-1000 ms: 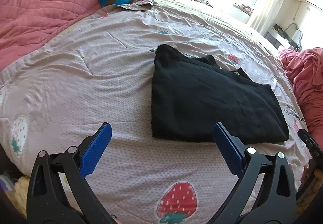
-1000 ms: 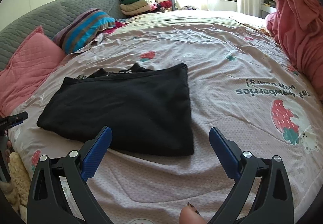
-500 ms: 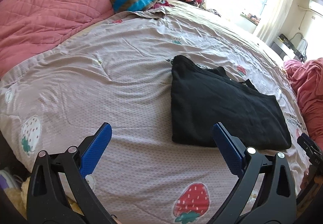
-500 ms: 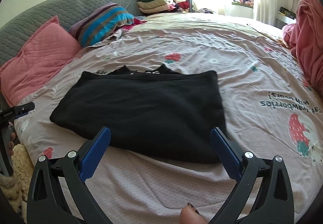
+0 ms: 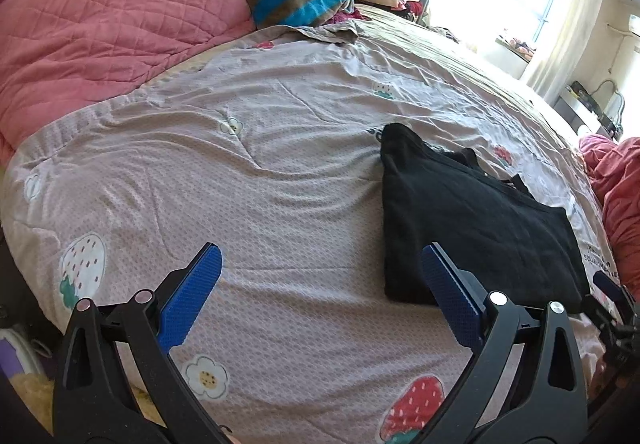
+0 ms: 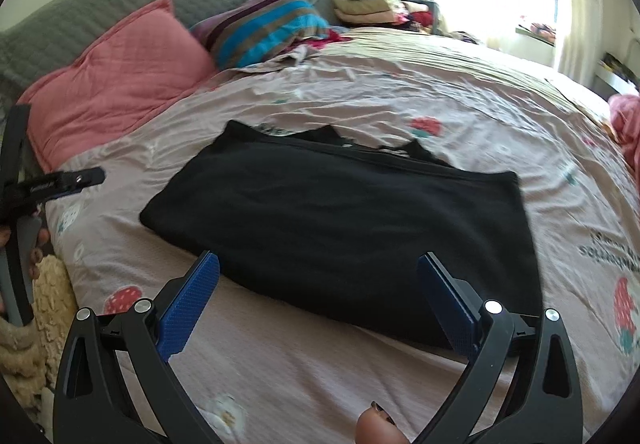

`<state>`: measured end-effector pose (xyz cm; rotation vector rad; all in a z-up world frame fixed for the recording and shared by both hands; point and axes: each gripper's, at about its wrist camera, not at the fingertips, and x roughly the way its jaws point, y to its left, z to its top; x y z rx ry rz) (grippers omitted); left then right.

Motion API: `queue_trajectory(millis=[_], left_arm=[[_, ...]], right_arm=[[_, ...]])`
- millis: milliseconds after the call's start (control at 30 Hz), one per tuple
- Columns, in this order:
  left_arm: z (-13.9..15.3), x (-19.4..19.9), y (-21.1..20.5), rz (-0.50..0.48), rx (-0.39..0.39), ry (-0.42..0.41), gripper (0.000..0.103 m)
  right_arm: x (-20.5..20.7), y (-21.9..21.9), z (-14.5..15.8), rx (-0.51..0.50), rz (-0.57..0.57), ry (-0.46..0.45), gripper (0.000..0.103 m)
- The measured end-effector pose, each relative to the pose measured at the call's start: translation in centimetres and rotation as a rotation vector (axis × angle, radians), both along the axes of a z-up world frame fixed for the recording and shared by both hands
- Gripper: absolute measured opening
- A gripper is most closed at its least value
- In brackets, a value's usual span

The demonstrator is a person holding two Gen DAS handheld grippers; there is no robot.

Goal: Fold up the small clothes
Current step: 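Push the folded sweatshirt bundle with the right gripper to straighten it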

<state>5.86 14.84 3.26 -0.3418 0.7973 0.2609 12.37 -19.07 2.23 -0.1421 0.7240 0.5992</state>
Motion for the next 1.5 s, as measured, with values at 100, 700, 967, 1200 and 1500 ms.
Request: queue_trajectory(millis=[100, 700, 967, 1200, 1500], left_arm=[[-0.3, 0.4, 0.4, 0.003, 0.0, 0.007, 0.093], [-2.3, 3.8, 1.4, -0.022, 0.004, 0.056, 0.093], [-3.0, 5.7, 1.1, -0.041, 0.012, 0.076, 0.093], [-3.6, 7.2, 1.0, -0.052, 0.018, 0.096, 0.093], [-4.6, 8.7, 1.1, -0.057, 0.016, 0.121, 0.093]], right_arm=[[-0.2, 2.4, -0.3, -0.021, 0.048, -0.013, 0.098], [-0.7, 12.6, -4.0, -0.269, 0.206, -0.151, 0.098], [-0.2, 15.0, -6.0, -0.36, 0.232, -0.187, 0.098], [0.8, 17.0, -7.1, -0.403, 0.241, -0.201, 0.098], [2.1, 19.3, -7.3, -0.408, 0.231, -0.234, 0.098]])
